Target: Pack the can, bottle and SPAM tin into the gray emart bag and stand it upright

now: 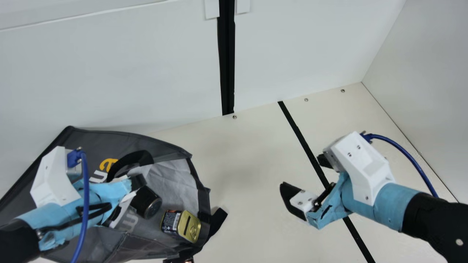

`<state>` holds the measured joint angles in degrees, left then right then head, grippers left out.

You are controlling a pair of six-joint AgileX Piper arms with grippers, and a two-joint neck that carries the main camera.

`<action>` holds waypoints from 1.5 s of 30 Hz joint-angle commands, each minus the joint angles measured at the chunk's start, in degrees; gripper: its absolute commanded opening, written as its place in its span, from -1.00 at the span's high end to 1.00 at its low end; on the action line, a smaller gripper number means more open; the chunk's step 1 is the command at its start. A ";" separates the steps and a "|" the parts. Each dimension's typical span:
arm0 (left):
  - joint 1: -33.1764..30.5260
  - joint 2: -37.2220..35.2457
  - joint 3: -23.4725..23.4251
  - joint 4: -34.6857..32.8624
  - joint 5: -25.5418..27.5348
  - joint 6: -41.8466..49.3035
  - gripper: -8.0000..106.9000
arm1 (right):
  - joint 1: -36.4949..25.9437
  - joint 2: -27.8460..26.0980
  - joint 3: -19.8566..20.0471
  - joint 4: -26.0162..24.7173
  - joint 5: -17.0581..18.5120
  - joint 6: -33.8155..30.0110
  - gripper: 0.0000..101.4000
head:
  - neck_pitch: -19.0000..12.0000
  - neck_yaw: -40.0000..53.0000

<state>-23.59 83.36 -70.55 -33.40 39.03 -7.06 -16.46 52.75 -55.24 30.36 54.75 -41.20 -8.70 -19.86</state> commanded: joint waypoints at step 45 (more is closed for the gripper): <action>0.00 0.00 0.00 0.00 0.00 0.00 1.00 | 14.18 -3.57 -10.73 -58.26 15.15 57.84 -0.87 | -1.30 -0.14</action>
<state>-23.59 83.36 -70.55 -33.40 39.03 -7.06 -1.98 49.22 -65.80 -27.75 69.95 16.60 -8.70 -19.95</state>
